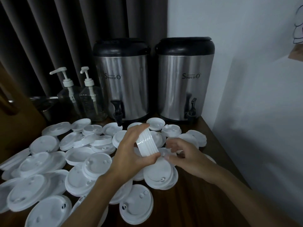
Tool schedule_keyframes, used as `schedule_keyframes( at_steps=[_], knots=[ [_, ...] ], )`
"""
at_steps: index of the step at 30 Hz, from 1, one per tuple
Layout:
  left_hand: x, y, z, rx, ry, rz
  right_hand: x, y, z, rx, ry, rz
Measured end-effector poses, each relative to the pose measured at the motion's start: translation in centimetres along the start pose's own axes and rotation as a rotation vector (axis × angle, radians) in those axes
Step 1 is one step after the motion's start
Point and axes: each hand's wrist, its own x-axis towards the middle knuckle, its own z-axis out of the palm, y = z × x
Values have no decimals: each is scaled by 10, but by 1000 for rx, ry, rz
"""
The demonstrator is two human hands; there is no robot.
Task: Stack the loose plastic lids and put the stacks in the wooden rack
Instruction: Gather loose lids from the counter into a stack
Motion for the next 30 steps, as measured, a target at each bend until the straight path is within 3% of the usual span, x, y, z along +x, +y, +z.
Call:
schedule_keyframes(
  at_steps=[6, 9, 14, 24, 30],
  knots=[
    [-7, -5, -18, 53, -15, -13, 4, 1, 21, -250, -231, -59],
    [-10, -6, -25, 75, -7, 11, 8, 6, 30, -425, -241, -98],
    [-14, -8, -31, 68, -9, -19, 13, 8, 33, -448, -153, -161],
    [-11, -8, -35, 34, -16, -26, 15, -11, 17, 2, 215, -162],
    [-5, -8, -28, -5, -27, -22, 24, -25, 21, 306, 346, -140]
  ],
)
